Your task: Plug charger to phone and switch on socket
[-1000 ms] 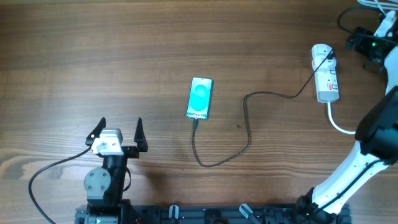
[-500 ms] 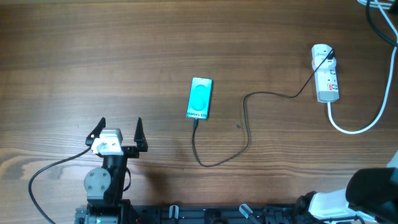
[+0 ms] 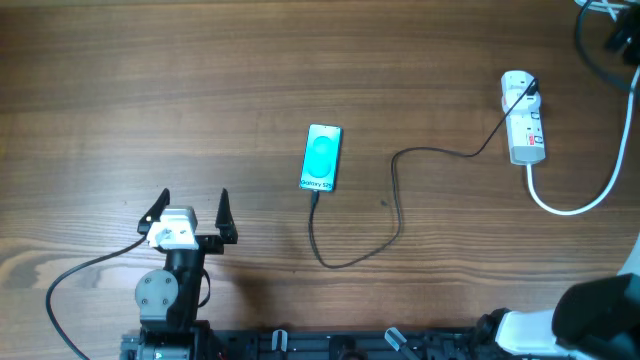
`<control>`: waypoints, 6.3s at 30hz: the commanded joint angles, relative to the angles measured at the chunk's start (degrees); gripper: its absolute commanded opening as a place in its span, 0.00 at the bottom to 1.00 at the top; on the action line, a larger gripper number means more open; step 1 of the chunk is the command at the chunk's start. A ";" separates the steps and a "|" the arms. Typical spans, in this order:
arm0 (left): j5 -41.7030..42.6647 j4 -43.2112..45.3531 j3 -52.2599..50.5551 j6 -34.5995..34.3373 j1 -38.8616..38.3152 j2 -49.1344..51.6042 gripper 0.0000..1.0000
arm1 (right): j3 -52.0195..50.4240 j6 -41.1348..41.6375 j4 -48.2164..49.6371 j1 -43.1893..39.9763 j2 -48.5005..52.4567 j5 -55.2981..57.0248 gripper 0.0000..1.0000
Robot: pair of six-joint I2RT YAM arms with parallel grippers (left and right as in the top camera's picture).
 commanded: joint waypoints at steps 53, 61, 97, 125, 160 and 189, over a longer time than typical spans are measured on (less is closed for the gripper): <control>-0.50 -0.35 -0.17 1.27 0.46 -0.63 1.00 | -78.97 -6.08 26.21 7.02 -40.41 -14.71 1.00; -0.50 -0.35 -0.17 1.27 0.46 -0.63 1.00 | -89.46 -6.14 39.08 7.76 -44.54 -15.54 1.00; -0.50 -0.35 -0.17 1.27 0.46 -0.63 1.00 | -90.05 -6.32 31.82 28.22 -90.84 6.64 1.00; -0.50 -0.35 -0.17 1.27 0.46 -0.63 1.00 | -90.05 -6.01 32.11 28.17 -90.86 5.79 1.00; -0.50 -0.35 -0.17 1.27 0.46 -0.63 1.00 | -90.05 -6.01 32.15 28.17 -90.86 5.79 1.00; -0.50 -0.35 -0.17 1.27 0.46 -0.63 1.00 | -90.05 -6.03 32.13 28.17 -90.86 5.79 1.00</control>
